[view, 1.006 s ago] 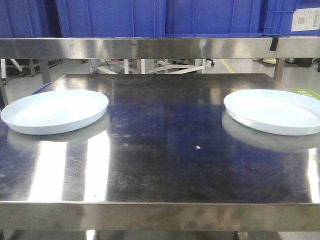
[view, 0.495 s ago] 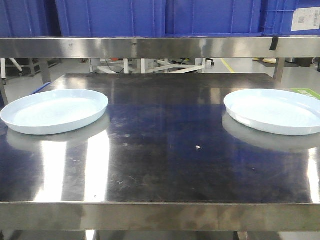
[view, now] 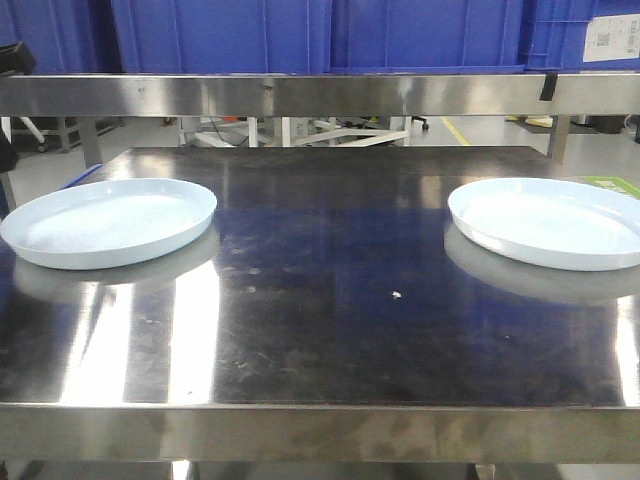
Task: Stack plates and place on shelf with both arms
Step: 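Move the left gripper toward the white plate nearest the left arm, then push the white plate with the left gripper toward the table center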
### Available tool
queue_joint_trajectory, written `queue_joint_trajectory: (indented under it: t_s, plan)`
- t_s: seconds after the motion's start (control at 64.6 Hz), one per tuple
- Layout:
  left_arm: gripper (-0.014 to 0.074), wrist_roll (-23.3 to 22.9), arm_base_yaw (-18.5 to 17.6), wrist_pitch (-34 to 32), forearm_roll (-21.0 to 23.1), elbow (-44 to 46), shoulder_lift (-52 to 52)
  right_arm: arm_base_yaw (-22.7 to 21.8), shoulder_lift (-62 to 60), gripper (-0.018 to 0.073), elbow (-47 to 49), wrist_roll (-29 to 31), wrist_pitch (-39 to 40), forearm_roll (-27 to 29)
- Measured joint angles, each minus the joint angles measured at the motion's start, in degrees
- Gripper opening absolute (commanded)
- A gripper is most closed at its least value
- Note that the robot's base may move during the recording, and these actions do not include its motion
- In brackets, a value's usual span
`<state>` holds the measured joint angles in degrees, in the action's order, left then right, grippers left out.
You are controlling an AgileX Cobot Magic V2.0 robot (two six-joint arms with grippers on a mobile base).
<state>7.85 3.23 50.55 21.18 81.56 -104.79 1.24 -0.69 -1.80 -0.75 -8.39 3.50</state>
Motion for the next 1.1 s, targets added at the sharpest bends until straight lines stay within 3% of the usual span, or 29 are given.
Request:
queue_joint_trajectory:
  t_s: [0.217,1.099]
  plan:
    - [0.0304,-0.1,0.7,0.4,1.0,0.7,-3.8,0.0,0.0,0.0057,0.0,0.0,0.0,0.0]
    - [0.0299,-0.2,-0.6,-1.0,1.3,1.1,-6.7,0.0,0.0,0.0057,0.0,0.0,0.0,0.0]
